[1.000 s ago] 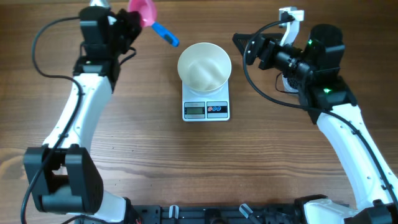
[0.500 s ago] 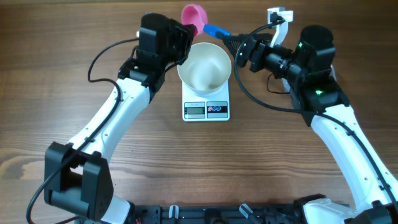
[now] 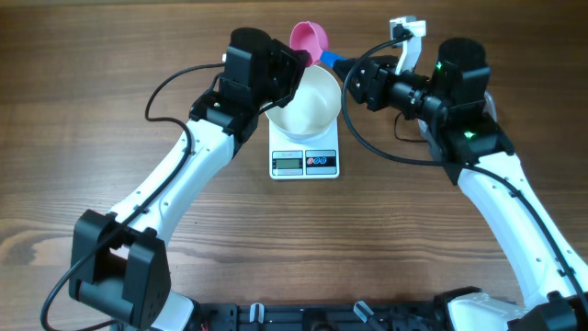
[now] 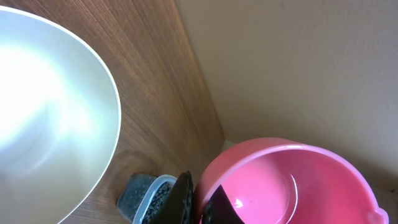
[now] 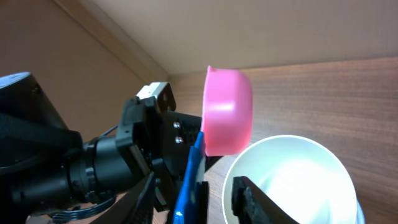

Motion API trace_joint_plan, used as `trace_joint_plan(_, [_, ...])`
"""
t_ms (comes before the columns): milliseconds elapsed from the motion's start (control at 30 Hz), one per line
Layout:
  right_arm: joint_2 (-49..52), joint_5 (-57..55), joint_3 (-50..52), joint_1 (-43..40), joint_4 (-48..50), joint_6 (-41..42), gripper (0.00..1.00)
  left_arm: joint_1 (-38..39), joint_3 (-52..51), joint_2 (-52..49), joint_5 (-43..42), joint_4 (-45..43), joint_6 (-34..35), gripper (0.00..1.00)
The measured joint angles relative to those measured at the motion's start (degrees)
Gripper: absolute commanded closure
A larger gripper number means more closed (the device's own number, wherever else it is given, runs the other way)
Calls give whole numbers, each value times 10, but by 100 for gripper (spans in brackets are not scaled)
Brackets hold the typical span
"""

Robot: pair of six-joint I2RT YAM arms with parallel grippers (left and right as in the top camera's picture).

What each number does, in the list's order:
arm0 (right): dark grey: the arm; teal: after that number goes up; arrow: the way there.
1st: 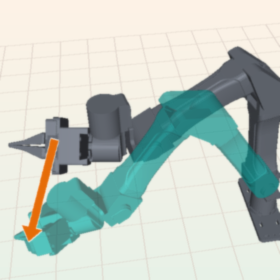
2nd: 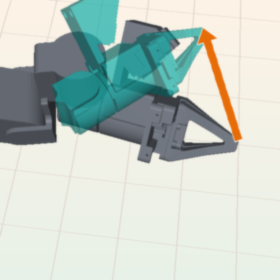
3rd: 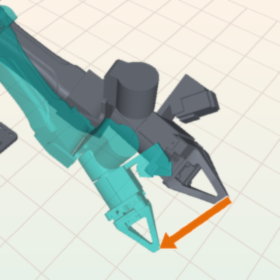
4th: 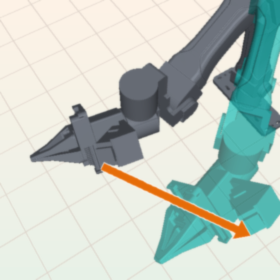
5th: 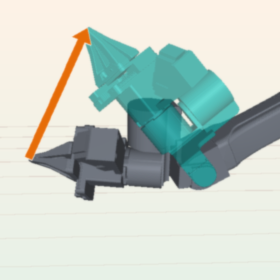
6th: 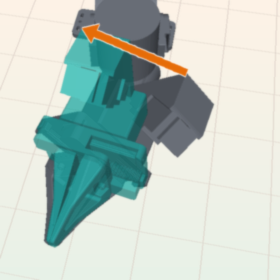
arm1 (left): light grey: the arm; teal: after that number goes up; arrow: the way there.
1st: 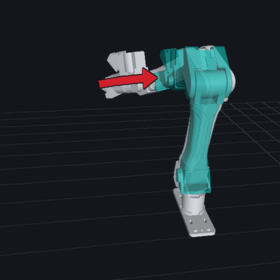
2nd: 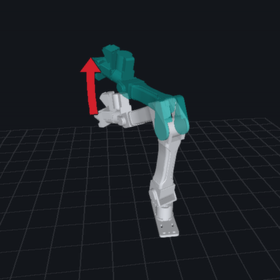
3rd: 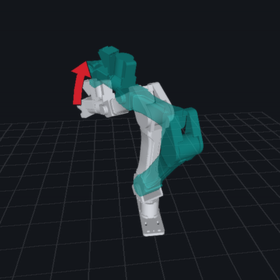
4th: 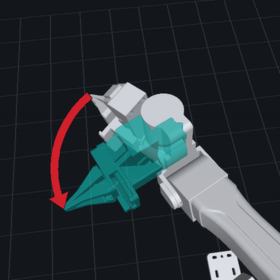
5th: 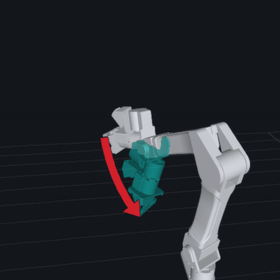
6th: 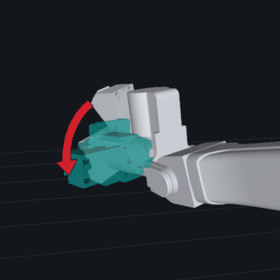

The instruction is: Scoop item into bowl and weigh 150g on scale

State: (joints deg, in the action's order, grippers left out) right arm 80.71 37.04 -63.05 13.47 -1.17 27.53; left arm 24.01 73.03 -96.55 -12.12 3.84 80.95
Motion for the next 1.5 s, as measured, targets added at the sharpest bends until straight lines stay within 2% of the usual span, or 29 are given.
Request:
trace_joint_plan(300, [4, 0, 0, 0, -1, 0, 65, 4, 0, 0, 0, 0, 0, 96])
trace_joint_plan(467, [9, -1, 0, 0, 0, -3, 83, 4, 0, 0, -4, 0, 0, 96])
trace_joint_plan(533, [9, -1, 0, 1, 0, -4, 94, 4, 0, 0, -4, 2, 0, 96])
trace_joint_plan(567, [9, -2, 0, 2, 0, -4, 96, 4, 0, 0, -4, 3, 0, 88])
trace_joint_plan(600, [9, -2, 0, 2, -1, -4, 96, 4, 0, 0, -4, 5, 0, 69])
trace_joint_plan(633, [9, -10, 0, 2, -1, -4, 96, 4, 0, 0, -4, 5, 2, 44])
trace_joint_plan(700, [10, -17, 0, 1, -2, -4, 96, 4, 0, 0, -7, 6, 3, 34])
trace_joint_plan(767, [11, -28, 0, 1, -2, -4, 96, 4, 0, 0, -6, 8, 6, 29])
trace_joint_plan(833, [11, -35, 0, -4, -2, -4, 96, 0, 0, 0, -7, 9, 5, 28])
trace_joint_plan(933, [11, -39, 0, -27, -2, -4, 96, -21, 0, 0, -6, 9, -33, 30])
trace_joint_plan(1033, [11, -41, 0, -59, -3, -4, 96, -40, 0, 0, -11, -10, -113, 28])
trace_joint_plan(1100, [11, -41, 0, -82, -17, -4, 96, -48, 0, 0, -31, -41, -208, 26])
trace_joint_plan(1167, [11, -41, 0, -100, -27, -4, 96, -49, 0, 0, -51, -50, -264, 25])
trace_joint_plan(1333, [11, -36, 0, -122, -44, -16, 96, -50, 0, 0, -116, -37, -410, 39])
trace_joint_plan(1367, [11, -35, 0, -122, -50, -19, 96, -50, 1, 0, -124, -15, -434, 52])
trace_joint_plan(1433, [12, -34, 0, -122, -55, -26, 96, -46, 1, 0, -133, 53, -478, 86])
trace_joint_plan(1467, [12, -34, 0, -122, -57, -31, 96, -42, 1, 0, -134, 88, -496, 96])
trace_joint_plan(1500, [12, -34, 0, -122, -58, -34, 96, -32, 1, 0, -136, 131, -523, 96])
